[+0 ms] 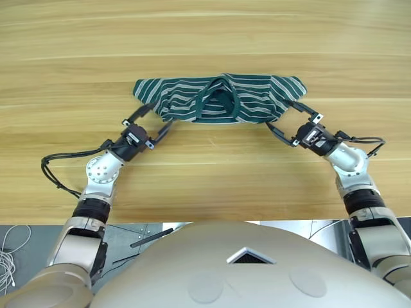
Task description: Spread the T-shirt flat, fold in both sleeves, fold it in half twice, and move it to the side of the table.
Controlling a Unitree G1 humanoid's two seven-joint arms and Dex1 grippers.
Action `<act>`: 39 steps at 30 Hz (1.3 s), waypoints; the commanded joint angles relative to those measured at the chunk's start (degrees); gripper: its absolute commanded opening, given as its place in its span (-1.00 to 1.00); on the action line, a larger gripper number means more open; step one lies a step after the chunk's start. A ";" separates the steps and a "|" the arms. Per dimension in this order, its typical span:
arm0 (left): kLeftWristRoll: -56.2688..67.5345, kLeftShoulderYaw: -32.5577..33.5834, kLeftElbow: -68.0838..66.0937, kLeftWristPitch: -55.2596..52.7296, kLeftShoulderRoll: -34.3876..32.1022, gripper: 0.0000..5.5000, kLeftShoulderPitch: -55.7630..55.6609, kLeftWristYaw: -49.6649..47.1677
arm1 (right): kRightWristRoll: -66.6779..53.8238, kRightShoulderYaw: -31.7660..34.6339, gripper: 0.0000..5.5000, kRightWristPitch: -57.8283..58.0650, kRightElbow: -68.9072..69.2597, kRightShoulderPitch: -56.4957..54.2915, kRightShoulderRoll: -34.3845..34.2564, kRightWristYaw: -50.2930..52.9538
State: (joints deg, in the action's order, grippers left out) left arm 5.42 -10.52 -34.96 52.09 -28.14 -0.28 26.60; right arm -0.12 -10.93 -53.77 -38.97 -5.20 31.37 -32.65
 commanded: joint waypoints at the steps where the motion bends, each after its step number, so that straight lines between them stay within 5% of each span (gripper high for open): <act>1: -5.67 2.74 -2.57 -0.56 1.22 0.29 -2.65 -5.16 | 3.49 1.09 0.19 1.01 -0.85 -1.67 -0.75 2.67; 5: -7.20 4.34 -2.88 0.63 2.02 0.55 -2.78 -7.18 | 5.43 1.56 0.19 1.29 -2.09 -2.24 -1.20 4.45; 13: -1.49 6.97 0.02 3.04 4.11 0.55 -1.50 -5.80 | -2.82 0.59 0.19 -1.61 7.02 8.93 5.79 -6.31; 22: -0.02 8.69 1.03 2.40 6.43 0.55 -2.73 -5.11 | 11.02 2.33 0.19 2.98 3.34 1.23 3.63 4.32; 34: -37.08 3.70 -3.14 -5.44 0.34 0.55 -6.26 -27.21 | 15.24 1.59 0.19 2.49 1.44 -1.53 2.16 10.71; 39: -40.95 2.02 -0.85 -6.87 -0.94 0.55 -6.61 -32.36 | 15.60 1.44 0.19 2.65 0.70 -1.83 1.85 11.48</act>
State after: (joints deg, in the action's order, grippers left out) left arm -35.12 -8.12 -37.10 45.26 -28.57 -6.81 -4.58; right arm 14.77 -9.51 -51.27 -37.56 -5.99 32.95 -21.87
